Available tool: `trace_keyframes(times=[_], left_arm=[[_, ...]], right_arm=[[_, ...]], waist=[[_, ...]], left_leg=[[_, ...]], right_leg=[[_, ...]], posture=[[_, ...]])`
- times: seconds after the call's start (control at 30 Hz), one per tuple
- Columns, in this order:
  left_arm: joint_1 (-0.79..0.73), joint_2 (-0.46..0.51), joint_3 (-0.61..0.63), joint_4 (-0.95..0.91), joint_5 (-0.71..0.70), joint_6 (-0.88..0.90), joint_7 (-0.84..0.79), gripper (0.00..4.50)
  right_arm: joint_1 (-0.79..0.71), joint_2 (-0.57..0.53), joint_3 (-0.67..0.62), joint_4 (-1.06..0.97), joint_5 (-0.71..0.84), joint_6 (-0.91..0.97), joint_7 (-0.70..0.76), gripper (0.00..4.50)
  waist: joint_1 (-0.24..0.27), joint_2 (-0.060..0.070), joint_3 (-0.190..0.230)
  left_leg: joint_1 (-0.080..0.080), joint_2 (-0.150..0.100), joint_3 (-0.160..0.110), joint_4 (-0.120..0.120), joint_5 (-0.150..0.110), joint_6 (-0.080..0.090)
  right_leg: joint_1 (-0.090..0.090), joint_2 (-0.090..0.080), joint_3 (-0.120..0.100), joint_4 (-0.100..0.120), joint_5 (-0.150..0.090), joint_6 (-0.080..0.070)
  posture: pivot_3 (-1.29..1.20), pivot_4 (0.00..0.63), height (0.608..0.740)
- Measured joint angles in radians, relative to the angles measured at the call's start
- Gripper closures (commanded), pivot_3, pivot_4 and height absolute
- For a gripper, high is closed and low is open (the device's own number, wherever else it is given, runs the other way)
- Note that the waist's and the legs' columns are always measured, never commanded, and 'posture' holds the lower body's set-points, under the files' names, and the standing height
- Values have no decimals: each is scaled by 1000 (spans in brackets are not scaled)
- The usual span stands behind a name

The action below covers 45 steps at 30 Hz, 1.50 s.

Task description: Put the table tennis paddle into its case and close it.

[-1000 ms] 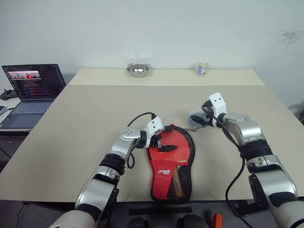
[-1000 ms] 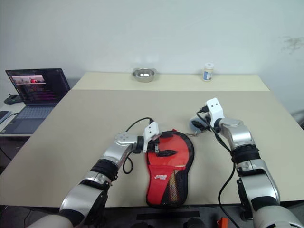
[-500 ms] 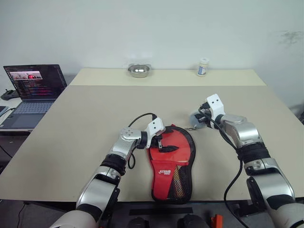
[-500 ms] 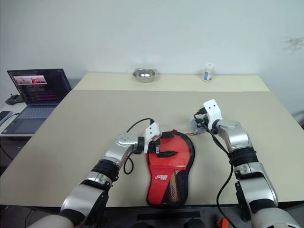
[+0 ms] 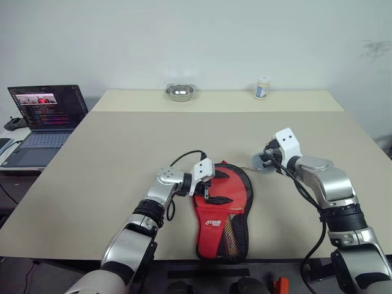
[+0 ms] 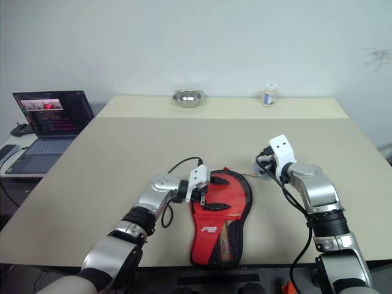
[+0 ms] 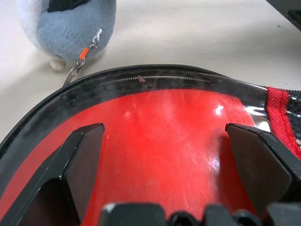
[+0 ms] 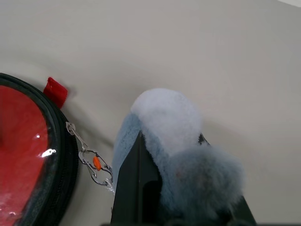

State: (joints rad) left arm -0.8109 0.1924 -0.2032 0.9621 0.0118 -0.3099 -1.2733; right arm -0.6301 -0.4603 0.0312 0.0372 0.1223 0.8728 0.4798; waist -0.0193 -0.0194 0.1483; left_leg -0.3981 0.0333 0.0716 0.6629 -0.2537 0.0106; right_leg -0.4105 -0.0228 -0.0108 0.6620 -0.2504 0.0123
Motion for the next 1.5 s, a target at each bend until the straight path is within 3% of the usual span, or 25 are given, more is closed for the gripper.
trace_keyframes(times=[0.37, 0.63, 0.83, 1.2, 1.5], left_arm=[[-14, -35, -11, 88, 16, -70, 87, 0], [-27, -62, -11, 117, 23, -37, 107, 0], [-31, -68, -11, 124, 23, -25, 106, 0], [-50, -79, -34, 136, 28, -24, 136, 0], [-48, -80, -47, 147, 36, -24, 170, 0]], right_arm=[[191, -156, -35, -253, 27, 153, 22, 4278], [490, -383, -120, -682, 220, 370, 184, 4295], [610, -452, -187, -889, 352, 437, 238, 4297], [855, -555, -211, -1036, 413, 331, 218, 4301], [893, -572, -154, -1039, 504, 274, 134, 4311]], waist=[[27, 0, -17], [43, 3, -22], [45, 2, -23], [63, -1, -27], [60, -8, -31]], left_leg=[[2, -3, -4, 0, -1, 1], [-1, -4, -8, -1, -1, 3], [-1, -4, -16, -1, -1, 3], [0, -14, -32, -1, -15, 4], [12, -16, -38, -1, -20, 4]], right_leg=[[6, -3, -3, -5, 0, 2], [9, -3, -7, -16, 0, 3], [11, -9, -16, -19, -2, 2], [25, -16, -31, -20, -21, 12], [36, -24, -39, -21, -29, 13]], posture=[[0, 150, 740], [0, 150, 740], [0, 150, 740], [0, 150, 740], [0, 150, 740]])
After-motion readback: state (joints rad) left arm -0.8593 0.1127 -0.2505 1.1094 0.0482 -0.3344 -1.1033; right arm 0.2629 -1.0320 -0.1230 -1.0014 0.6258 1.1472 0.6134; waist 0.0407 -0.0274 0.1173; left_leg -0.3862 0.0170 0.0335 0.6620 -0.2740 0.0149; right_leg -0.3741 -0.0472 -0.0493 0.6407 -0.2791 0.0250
